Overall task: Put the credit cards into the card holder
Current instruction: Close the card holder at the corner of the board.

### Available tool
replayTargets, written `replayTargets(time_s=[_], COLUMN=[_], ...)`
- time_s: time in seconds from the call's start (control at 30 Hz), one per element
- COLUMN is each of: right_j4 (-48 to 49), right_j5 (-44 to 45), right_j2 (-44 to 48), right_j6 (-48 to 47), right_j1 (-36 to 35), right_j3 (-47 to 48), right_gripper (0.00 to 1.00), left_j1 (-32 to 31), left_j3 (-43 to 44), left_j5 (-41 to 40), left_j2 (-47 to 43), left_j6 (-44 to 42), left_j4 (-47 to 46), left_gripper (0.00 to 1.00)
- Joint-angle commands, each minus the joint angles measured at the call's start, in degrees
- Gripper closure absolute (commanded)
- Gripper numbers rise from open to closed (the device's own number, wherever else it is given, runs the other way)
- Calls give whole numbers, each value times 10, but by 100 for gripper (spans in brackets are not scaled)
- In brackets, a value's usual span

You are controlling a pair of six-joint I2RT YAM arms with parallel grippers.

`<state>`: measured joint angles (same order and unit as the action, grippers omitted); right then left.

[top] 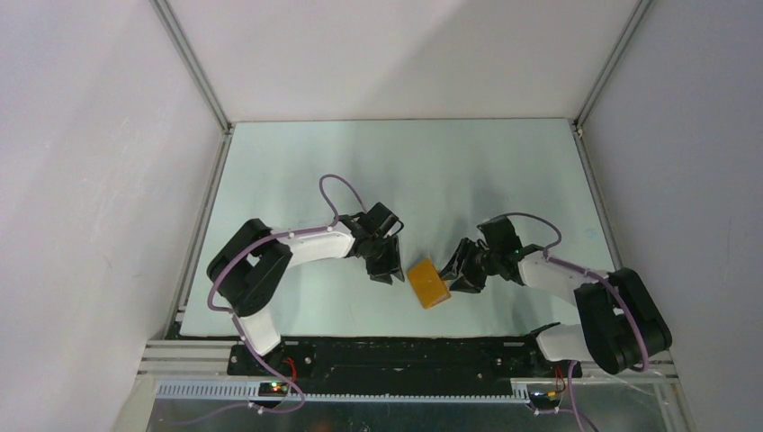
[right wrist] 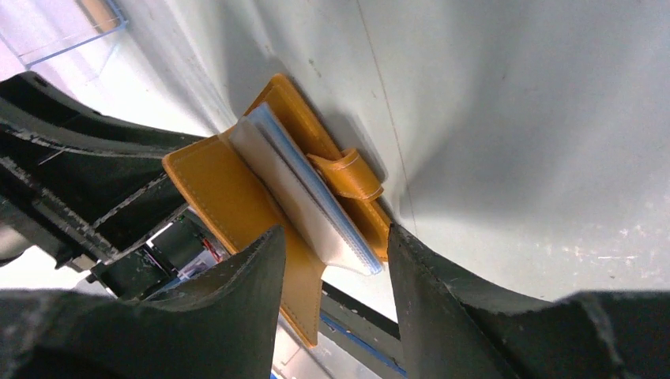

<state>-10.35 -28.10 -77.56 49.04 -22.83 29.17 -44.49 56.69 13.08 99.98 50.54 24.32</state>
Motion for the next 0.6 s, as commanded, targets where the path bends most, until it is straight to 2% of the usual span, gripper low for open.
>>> replayTargets(time_s=[0.0,0.17,0.43,0.57], right_j4=[44,104,174,202], right_j5=[3,-19,-27,-30], right_j2=[35,-5,-49,-56], right_j6=[28,50,78,86], right_j1=[7,11,8,9], right_j3=[-19,-23,-27,-27], right_gripper=[46,47,50,51], left_j1=[-2,-18,-45,-44], left_j3=[4,2,5,1], left_j5=[-20,-35,-47,-52], left_j2=[-32,-56,-67,-76], left_j6=[-5,-8,-6,-6], left_j4=[-16,-16,-16,-16], left_gripper=[58,58,64,59])
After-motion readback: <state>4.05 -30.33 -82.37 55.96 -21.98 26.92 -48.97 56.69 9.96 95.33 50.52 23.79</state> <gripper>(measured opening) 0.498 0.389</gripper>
